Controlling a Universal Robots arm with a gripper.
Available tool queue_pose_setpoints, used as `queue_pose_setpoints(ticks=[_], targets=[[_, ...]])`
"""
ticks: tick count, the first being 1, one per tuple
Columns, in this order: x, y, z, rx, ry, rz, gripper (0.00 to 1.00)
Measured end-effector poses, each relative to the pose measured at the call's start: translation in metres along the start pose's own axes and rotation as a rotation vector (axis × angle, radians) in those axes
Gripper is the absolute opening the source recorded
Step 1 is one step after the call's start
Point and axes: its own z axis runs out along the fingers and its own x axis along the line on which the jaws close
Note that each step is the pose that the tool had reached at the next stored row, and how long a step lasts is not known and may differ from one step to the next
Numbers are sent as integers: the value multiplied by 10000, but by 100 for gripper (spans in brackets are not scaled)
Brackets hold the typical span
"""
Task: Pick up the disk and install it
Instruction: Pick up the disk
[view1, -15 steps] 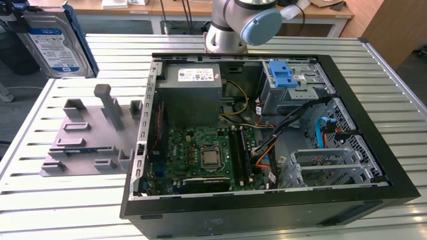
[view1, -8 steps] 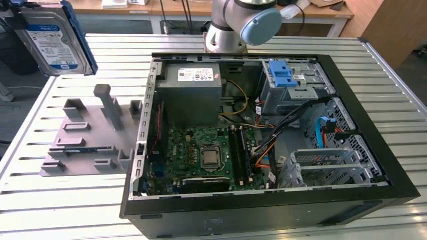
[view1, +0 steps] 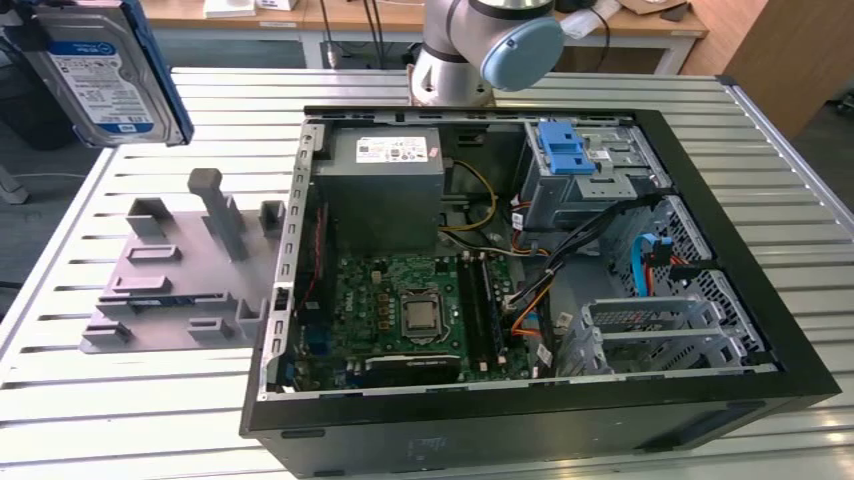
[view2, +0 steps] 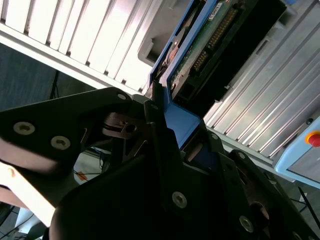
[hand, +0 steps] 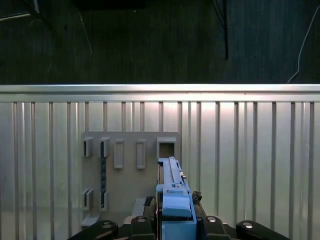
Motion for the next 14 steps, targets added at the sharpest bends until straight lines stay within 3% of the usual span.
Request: queue_pose_setpoints(ticks=[14], targets=[[2, -4, -137, 19, -1, 1, 36]])
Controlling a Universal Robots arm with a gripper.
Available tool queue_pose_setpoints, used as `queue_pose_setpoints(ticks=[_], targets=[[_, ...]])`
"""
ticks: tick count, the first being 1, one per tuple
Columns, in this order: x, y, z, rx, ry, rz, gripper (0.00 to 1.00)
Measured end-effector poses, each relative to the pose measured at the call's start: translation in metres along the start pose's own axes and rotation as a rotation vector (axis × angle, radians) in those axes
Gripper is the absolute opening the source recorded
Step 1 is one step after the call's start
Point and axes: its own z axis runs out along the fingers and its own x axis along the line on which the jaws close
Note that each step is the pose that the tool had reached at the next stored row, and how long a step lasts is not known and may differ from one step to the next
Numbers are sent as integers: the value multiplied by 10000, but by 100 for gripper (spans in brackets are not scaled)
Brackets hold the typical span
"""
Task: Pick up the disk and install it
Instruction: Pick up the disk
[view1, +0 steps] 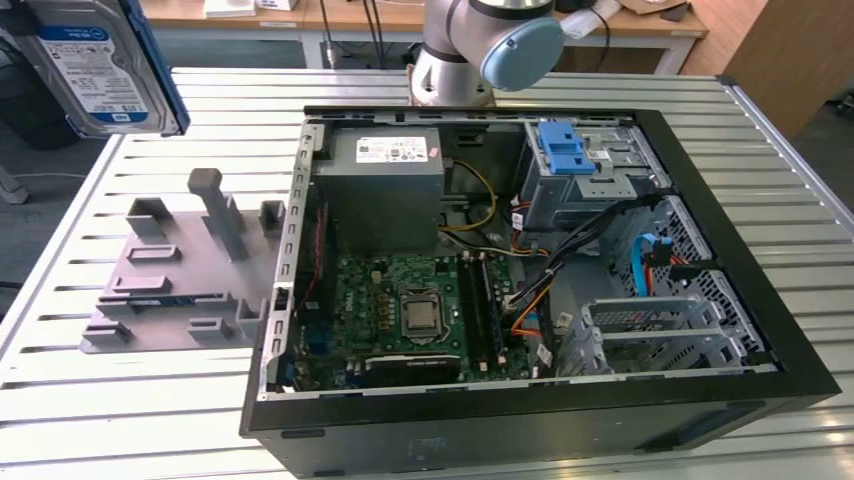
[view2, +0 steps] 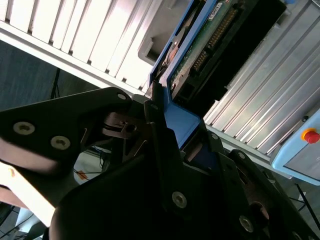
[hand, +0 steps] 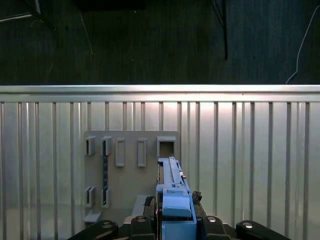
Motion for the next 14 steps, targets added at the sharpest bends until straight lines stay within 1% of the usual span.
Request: queue_pose_setpoints(ticks=[14], targets=[[2, -4, -137, 19, 0, 0, 36]])
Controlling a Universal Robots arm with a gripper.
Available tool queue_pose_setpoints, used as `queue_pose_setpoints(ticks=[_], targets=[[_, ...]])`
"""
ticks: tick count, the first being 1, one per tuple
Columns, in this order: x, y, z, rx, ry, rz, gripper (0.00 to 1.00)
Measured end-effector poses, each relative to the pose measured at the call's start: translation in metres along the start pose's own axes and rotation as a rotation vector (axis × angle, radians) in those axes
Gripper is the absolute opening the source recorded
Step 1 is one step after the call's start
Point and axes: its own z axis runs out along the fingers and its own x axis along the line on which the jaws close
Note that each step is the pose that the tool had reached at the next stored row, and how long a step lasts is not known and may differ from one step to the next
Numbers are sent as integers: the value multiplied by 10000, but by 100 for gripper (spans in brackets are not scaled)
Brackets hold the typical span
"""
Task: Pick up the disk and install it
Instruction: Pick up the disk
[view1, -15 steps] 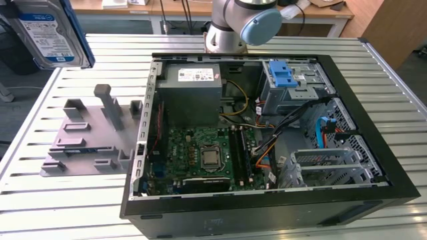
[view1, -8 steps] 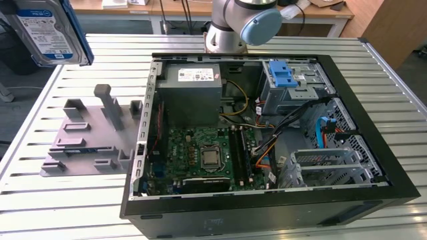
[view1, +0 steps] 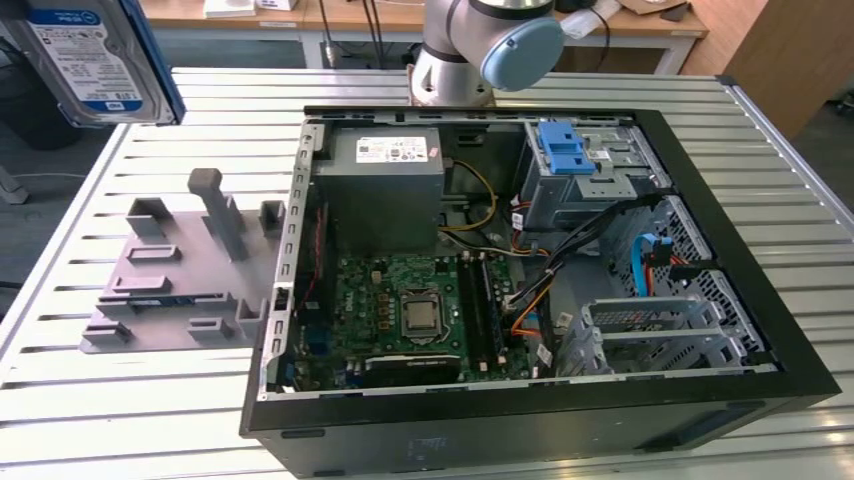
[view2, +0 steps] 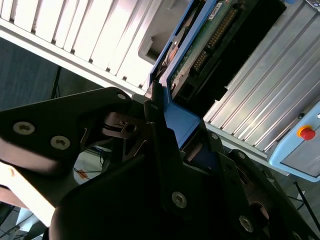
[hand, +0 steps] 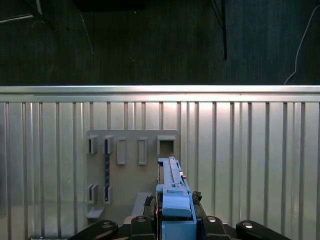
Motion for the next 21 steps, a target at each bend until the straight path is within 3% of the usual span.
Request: queue_pose_setpoints(ticks=[21], targets=[[3, -8, -213, 26, 1, 0, 36]])
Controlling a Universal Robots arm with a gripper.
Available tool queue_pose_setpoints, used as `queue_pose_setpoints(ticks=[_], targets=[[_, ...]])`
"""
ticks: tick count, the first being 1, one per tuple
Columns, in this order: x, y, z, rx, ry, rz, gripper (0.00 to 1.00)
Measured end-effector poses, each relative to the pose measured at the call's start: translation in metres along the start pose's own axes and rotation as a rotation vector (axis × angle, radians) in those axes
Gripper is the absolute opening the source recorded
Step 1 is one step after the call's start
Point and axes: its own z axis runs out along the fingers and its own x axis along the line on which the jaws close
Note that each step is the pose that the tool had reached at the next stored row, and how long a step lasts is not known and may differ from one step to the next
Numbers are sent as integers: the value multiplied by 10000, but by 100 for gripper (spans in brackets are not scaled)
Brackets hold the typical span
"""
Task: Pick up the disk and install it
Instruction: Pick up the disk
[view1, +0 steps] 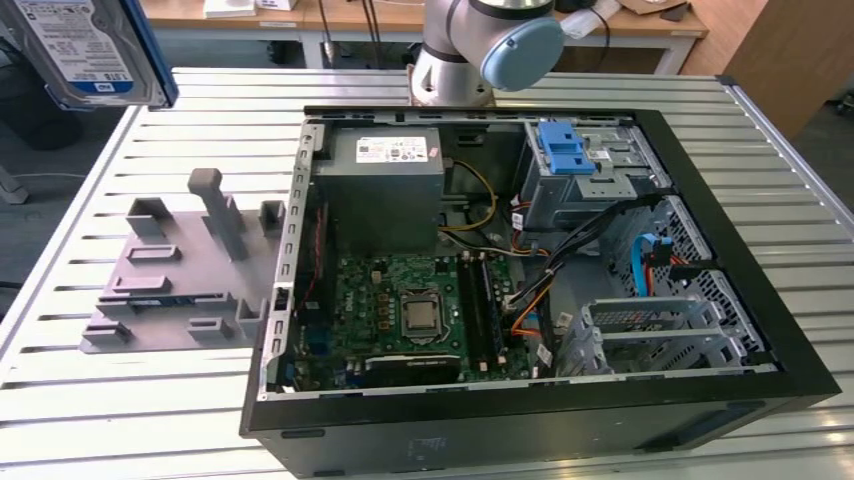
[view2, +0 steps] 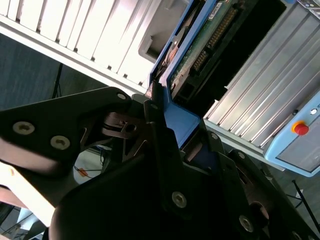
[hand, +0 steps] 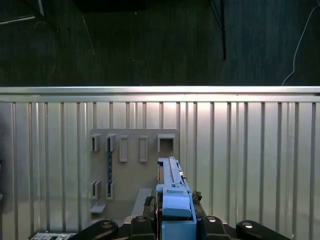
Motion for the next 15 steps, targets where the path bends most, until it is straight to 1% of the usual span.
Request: queue_pose_setpoints(ticks=[8, 15], targets=[[2, -2, -75, 14, 0, 0, 36], [2, -2, -80, 18, -1, 0, 36]])
